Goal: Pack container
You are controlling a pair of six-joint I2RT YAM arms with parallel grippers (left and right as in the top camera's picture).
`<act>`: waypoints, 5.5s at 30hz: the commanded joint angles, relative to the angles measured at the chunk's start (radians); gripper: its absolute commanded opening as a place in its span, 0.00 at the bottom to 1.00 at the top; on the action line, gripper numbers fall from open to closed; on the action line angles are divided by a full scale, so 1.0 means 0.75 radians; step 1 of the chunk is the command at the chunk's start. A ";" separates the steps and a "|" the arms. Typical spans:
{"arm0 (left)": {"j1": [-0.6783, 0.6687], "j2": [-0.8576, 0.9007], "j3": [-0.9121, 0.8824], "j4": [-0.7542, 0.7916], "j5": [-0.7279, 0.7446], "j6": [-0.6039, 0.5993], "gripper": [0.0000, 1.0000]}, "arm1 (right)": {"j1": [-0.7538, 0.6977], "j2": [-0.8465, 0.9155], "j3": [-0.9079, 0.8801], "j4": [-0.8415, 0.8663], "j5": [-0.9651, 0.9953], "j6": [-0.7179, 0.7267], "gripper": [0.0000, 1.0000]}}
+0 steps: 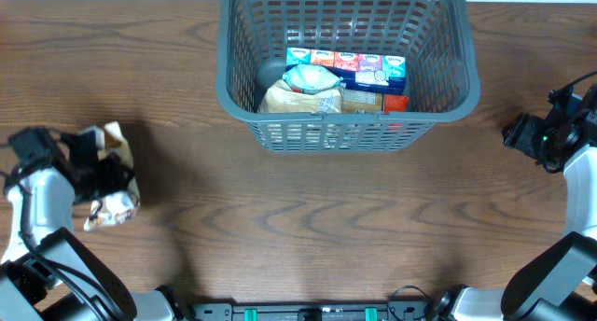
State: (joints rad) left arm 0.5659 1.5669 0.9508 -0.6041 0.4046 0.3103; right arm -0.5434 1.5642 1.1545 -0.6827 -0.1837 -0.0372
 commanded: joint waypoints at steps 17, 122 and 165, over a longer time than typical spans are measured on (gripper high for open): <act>-0.619 -0.051 1.005 -0.156 -0.248 -0.111 0.06 | -0.007 0.012 -0.005 0.006 0.000 -0.017 0.66; -0.633 -0.425 0.336 0.605 -0.792 -0.273 0.99 | 0.418 -0.162 0.247 0.243 0.215 -0.083 0.99; -0.738 -1.648 -0.370 0.153 -0.538 -0.417 0.99 | 0.839 -1.348 -0.787 0.012 0.292 0.195 0.99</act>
State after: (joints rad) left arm 0.0166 0.3630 0.6903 -0.4873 -0.0380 0.0177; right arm 0.0494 0.5602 0.5774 -0.6689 -0.0059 0.0795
